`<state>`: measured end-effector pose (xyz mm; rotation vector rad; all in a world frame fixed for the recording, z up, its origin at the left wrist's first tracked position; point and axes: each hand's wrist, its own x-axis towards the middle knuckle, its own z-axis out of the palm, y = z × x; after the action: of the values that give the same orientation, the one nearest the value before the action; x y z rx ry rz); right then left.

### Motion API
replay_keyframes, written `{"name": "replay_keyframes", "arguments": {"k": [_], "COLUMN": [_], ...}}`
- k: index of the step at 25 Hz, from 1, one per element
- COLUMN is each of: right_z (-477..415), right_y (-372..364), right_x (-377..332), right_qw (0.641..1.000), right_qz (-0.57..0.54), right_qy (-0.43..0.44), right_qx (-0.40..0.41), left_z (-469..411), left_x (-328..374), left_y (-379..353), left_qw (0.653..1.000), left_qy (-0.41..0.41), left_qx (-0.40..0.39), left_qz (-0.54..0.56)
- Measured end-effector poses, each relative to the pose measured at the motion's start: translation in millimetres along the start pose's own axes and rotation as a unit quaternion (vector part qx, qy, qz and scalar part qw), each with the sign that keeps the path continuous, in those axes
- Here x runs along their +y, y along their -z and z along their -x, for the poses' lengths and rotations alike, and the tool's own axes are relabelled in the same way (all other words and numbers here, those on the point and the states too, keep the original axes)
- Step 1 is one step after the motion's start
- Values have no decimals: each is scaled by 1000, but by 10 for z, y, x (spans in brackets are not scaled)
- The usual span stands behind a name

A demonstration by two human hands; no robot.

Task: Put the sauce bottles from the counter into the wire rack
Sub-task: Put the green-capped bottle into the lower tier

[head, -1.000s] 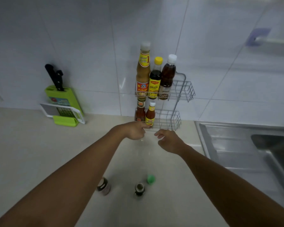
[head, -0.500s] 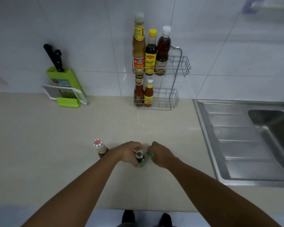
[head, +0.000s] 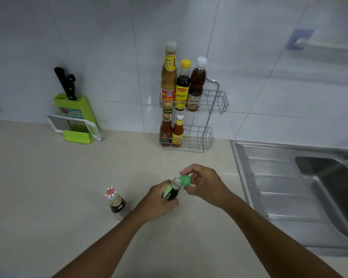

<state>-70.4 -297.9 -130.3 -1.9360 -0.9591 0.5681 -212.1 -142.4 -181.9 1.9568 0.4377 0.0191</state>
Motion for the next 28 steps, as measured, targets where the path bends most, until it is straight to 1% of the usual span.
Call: {"name": "replay_keyframes", "arguments": {"k": [3,5,6,7,9,11,12,13,14,15,16,17,18,19,20,21,22,23,24,25,26,27,28], "right_z": [-49,-70,-76,-74,-57,-57,-69,-78,-86,-99,-107,-117,-129,-148,-170,-176,-174,-173,-172,-184,-219,-258,-296], "right_y": [355,532,601,654,721,762,797,829,851,850,817,773,730,713,733,753,786,824,848,858,841,798,752], "right_x": [-325,-492,-561,-626,-746,-819,-846,-865,-882,-890,-875,-864,-878,-911,-923,-912,-909,-901,-880,-833,-772,-716,-678], "right_qw": [993,983,978,971,949,925,922,928,939,954,977,996,994,983,986,996,991,965,940,923,908,900,903], "right_qz": [60,96,118,139,181,202,206,209,214,205,152,50,-56,-106,-74,14,128,225,264,280,292,301,296], "right_qy": [101,146,165,188,252,318,324,302,259,201,123,19,-82,-146,-148,-92,11,124,207,262,296,310,302], "right_qx": [-30,-50,-53,-53,-50,-49,-55,-68,-78,-83,-83,-66,-47,-30,-18,-4,22,52,56,44,43,58,73], "left_z": [-111,-150,-164,-176,-182,-164,-146,-133,-117,-109,-95,-74,-63,-77,-115,-153,-189,-205,-212,-216,-217,-229,-262], "left_x": [415,656,765,867,1034,1125,1156,1179,1214,1243,1259,1288,1317,1339,1369,1395,1406,1417,1413,1423,1445,1454,1462], "left_y": [162,291,353,414,519,620,649,643,609,556,483,408,320,275,278,305,348,399,437,464,474,475,479], "left_qw": [998,992,991,992,991,970,958,959,975,985,964,921,901,916,956,991,1000,992,980,969,960,956,957], "left_qy": [-22,-35,-36,-28,5,40,49,41,16,-29,-72,-101,-119,-112,-84,-45,-6,15,27,32,36,45,53], "left_qx": [1,1,-10,-35,-127,-229,-262,-260,-218,-143,-42,47,111,128,101,47,-22,-93,-156,-207,-241,-260,-258], "left_qz": [-56,-121,-131,-117,-36,76,110,105,40,-88,-254,-374,-402,-364,-261,-116,4,78,116,133,136,132,122]}}
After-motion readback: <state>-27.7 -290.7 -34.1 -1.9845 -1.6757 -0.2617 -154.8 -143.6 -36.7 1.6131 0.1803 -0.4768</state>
